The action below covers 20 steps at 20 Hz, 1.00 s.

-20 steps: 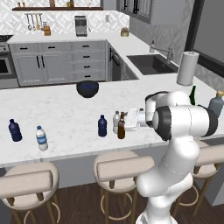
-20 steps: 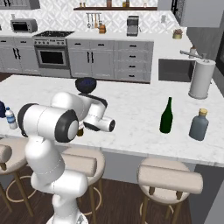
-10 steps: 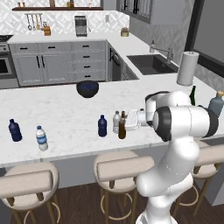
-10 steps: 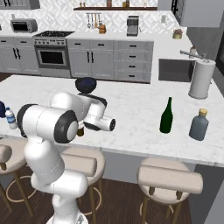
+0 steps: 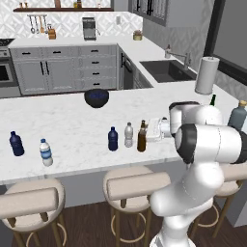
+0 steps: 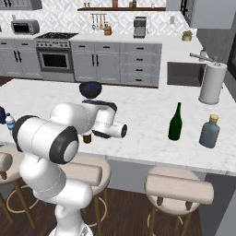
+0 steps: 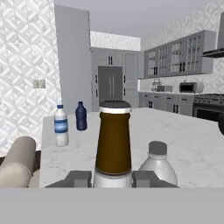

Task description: Move the plastic bottles in the middle to the plastics group, and the glass bottles in the middle to the glass group.

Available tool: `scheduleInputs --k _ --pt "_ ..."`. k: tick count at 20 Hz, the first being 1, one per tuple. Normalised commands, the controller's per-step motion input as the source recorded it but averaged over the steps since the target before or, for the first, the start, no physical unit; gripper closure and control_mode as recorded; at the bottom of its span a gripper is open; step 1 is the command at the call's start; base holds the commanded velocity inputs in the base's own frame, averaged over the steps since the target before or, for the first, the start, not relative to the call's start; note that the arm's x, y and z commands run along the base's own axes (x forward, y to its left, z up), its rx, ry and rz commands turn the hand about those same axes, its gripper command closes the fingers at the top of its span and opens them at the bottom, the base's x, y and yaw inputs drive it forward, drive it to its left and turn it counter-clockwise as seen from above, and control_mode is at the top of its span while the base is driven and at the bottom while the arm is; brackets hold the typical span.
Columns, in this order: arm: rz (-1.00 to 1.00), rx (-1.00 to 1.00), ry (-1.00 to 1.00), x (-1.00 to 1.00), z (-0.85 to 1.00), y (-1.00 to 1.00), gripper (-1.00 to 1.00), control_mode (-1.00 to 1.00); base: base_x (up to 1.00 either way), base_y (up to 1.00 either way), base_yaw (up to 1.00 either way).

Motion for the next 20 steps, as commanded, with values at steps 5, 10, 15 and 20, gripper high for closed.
scheduleInputs --k 5,10,15,20 --pt "-0.11 -0.05 0.0 -0.16 0.05 -0.46 1.0 -1.0 0.0 0.0 0.0" --pt "-0.42 0.0 0.0 0.0 0.07 -0.65 1.0 -1.0 0.0 0.0 0.0" --pt "-0.45 0.0 0.01 0.0 0.05 -0.81 1.0 -1.0 0.0 0.0 0.0" --pt "-0.39 0.0 0.01 0.0 0.06 -0.86 1.0 -1.0 0.0 0.0 0.0"
